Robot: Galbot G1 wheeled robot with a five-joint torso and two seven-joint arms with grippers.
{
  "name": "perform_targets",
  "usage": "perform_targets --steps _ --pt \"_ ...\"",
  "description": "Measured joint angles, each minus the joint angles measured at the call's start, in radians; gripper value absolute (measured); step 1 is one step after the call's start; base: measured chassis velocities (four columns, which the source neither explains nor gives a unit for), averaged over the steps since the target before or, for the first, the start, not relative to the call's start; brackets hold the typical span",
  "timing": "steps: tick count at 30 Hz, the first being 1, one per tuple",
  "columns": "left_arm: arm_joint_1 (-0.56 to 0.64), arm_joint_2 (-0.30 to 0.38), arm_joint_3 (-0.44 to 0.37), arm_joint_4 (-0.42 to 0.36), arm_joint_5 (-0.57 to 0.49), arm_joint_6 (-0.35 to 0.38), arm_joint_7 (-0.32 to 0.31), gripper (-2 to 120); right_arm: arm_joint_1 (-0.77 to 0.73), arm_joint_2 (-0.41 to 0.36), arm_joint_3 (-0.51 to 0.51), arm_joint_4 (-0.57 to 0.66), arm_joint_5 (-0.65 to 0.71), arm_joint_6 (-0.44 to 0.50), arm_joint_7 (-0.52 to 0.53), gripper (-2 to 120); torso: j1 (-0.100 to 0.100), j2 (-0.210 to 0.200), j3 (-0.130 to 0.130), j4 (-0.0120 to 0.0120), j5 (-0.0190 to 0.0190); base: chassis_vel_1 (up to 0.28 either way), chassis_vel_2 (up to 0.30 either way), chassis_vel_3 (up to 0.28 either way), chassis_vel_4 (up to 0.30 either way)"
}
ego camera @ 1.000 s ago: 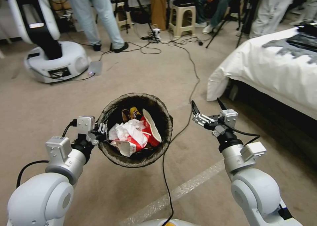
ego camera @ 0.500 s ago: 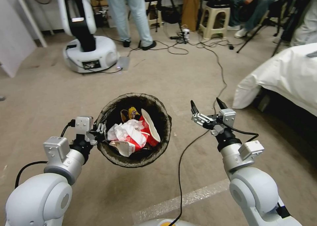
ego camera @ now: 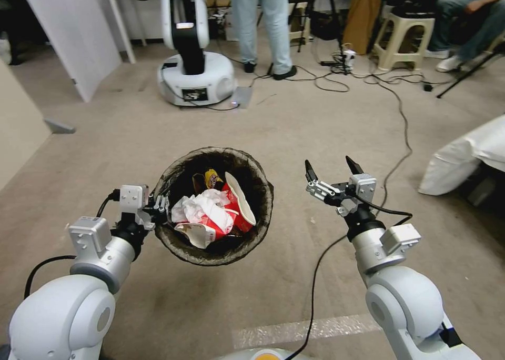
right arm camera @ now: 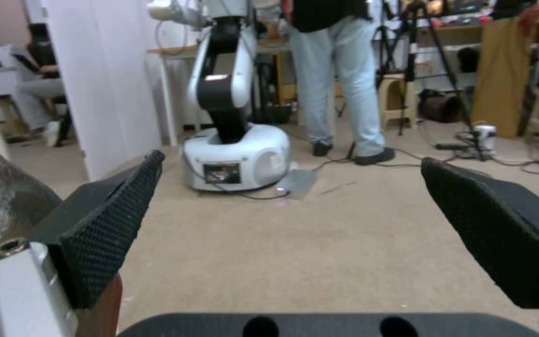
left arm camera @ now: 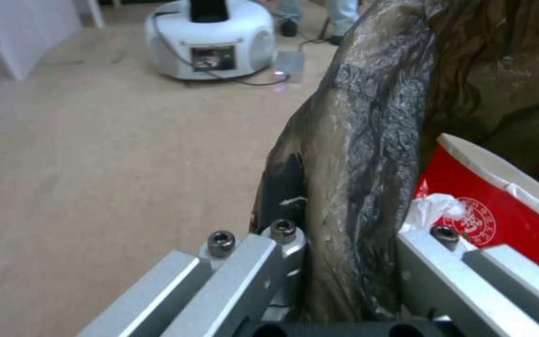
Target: Pick up the trash bin, then pick up the garbage from the floor and place it into the trash bin.
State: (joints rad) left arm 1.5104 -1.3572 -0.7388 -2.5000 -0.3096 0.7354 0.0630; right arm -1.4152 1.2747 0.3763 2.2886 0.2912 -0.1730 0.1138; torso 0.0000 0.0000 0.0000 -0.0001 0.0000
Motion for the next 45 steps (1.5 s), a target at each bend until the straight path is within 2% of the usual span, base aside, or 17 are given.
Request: perform_targets --steps 9,14,16,17,18,20,28,31,35,40,45 --pt "-0.002 0.000 0.004 0.006 0.001 -0.006 -0.005 1 -0.001 0.001 0.003 0.000 0.000 0.001 0.001 100 0.000 0.000 0.000 0.0002 0.0000 0.103 0.100 0.094 0.091" --pt "-0.001 0.001 0.028 0.036 -0.012 -0.003 -0.034 1 -0.002 0.002 0.005 0.000 -0.001 0.001 0.001 100 0.000 0.000 0.000 0.0004 0.0000 0.054 0.047 0.049 0.052" --pt "-0.002 -0.004 0.052 0.052 -0.080 -0.002 -0.092 1 -0.004 0.003 0.007 0.000 -0.002 0.002 0.002 100 0.000 0.000 0.000 -0.0002 0.0000 0.000 0.000 0.000 0.000" --pt "-0.002 -0.004 0.052 0.052 -0.080 -0.002 -0.092 1 -0.004 0.003 0.007 0.000 -0.002 0.002 0.002 100 0.000 0.000 0.000 -0.0002 0.0000 0.000 0.000 0.000 0.000" --pt "-0.003 -0.005 0.064 0.061 -0.126 -0.002 -0.146 1 -0.005 0.003 0.007 0.000 -0.003 0.002 0.002 100 0.000 0.000 0.000 -0.0003 0.0001 0.000 0.000 0.000 0.000" --pt "-0.002 -0.005 0.075 0.078 -0.154 -0.002 -0.182 1 -0.005 0.003 0.007 -0.002 -0.003 0.002 0.002 100 0.000 0.000 0.000 0.0000 0.0000 0.000 0.000 0.000 0.000" --pt "0.002 0.004 0.118 0.131 -0.177 -0.001 -0.201 1 -0.002 0.006 0.001 -0.009 -0.006 0.002 0.002 100 0.000 0.000 0.000 0.0001 0.0000 0.000 0.000 0.000 0.000" --pt "-0.007 0.005 0.154 0.180 -0.208 -0.001 -0.261 1 -0.006 0.009 -0.001 -0.014 -0.014 0.004 0.002 100 0.000 0.000 0.000 0.0001 0.0002 0.000 0.000 0.000 0.000" --pt "-0.009 0.005 0.179 0.203 -0.230 -0.001 -0.298 1 -0.007 0.009 -0.001 -0.016 -0.015 0.005 0.002 100 0.000 0.000 0.000 0.0001 0.0000 0.000 0.000 0.000 0.000" --pt "-0.003 0.004 0.215 0.232 -0.267 0.000 -0.392 1 -0.007 0.009 0.000 -0.020 -0.016 0.006 0.004 100 0.000 0.000 0.000 0.0001 0.0000 0.000 0.000 0.000 0.000" --pt "0.008 0.002 0.226 0.249 -0.275 0.000 -0.431 1 -0.003 0.012 -0.005 -0.027 -0.016 0.007 0.004 100 0.000 0.000 0.000 0.0002 0.0000 0.000 0.000 0.000 0.000"
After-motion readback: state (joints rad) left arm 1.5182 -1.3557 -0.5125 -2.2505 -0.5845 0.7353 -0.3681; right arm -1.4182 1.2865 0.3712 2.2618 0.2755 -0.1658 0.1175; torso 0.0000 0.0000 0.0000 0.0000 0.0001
